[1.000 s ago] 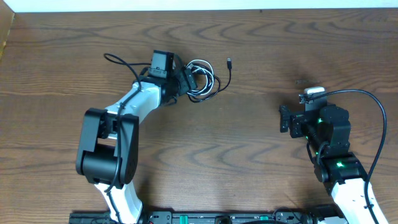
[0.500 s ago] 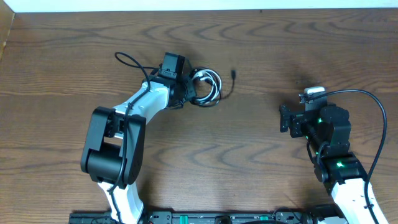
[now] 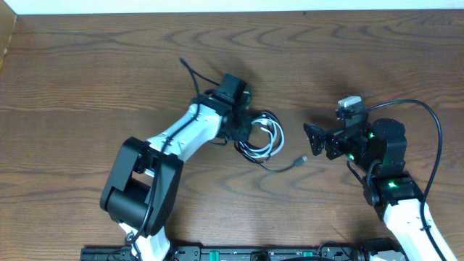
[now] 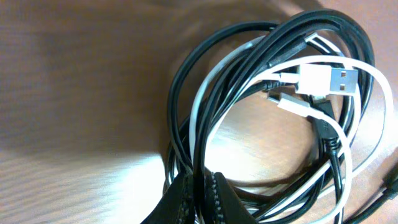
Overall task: Untangle cables
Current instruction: 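Grasp the cable bundle with the left gripper and lift it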
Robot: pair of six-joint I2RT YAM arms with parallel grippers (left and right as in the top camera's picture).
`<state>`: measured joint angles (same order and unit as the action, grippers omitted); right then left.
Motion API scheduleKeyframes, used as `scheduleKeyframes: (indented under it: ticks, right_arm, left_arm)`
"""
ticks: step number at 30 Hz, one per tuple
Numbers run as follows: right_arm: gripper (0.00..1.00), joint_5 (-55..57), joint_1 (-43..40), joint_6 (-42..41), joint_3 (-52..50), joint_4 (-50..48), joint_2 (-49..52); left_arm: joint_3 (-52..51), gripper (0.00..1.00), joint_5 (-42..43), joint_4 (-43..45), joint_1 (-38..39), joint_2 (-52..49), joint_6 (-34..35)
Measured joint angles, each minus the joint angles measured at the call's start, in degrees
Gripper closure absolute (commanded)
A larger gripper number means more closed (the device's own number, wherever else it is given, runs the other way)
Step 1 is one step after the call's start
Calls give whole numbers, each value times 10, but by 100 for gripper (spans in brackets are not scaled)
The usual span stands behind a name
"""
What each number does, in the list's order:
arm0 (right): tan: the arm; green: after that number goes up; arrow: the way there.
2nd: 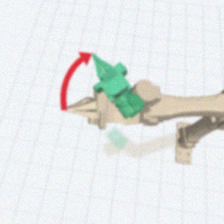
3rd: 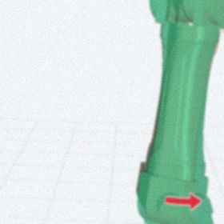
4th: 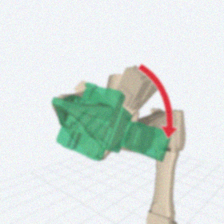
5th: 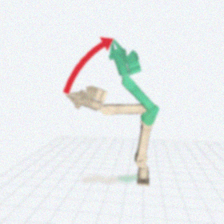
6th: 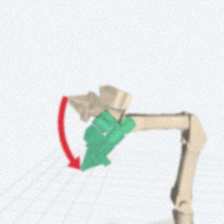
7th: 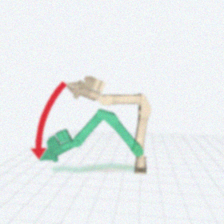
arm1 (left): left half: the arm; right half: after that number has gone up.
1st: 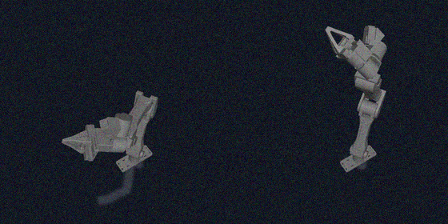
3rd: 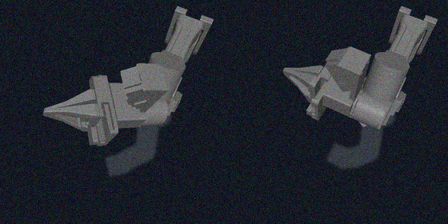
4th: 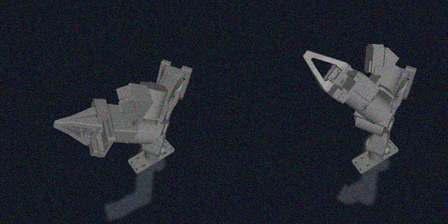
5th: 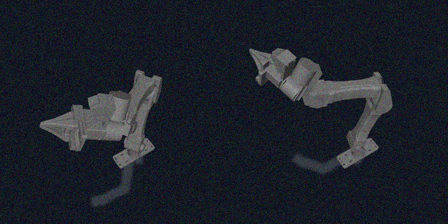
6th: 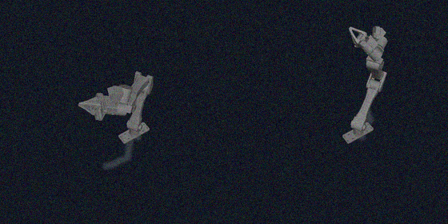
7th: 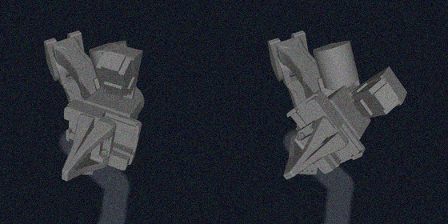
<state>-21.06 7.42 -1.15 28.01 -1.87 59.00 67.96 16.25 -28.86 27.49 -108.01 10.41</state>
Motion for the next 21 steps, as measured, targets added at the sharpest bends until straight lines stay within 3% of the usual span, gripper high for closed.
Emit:
scheduleKeyframes:
  ticks: [13, 16, 21]
  right_arm:
    - [1, -20, 0, -103, 0, -1, 43]
    - [1, -10, 0, -110, 0, 5, 43]
    - [1, 0, 0, -117, 0, 25, 43]
  left_arm:
    - [0, 89, 146, 21, 30, 2, -17]
    - [0, 77, 149, 20, 30, 5, -17]
    - [0, 71, 103, 8, 30, 5, -19]
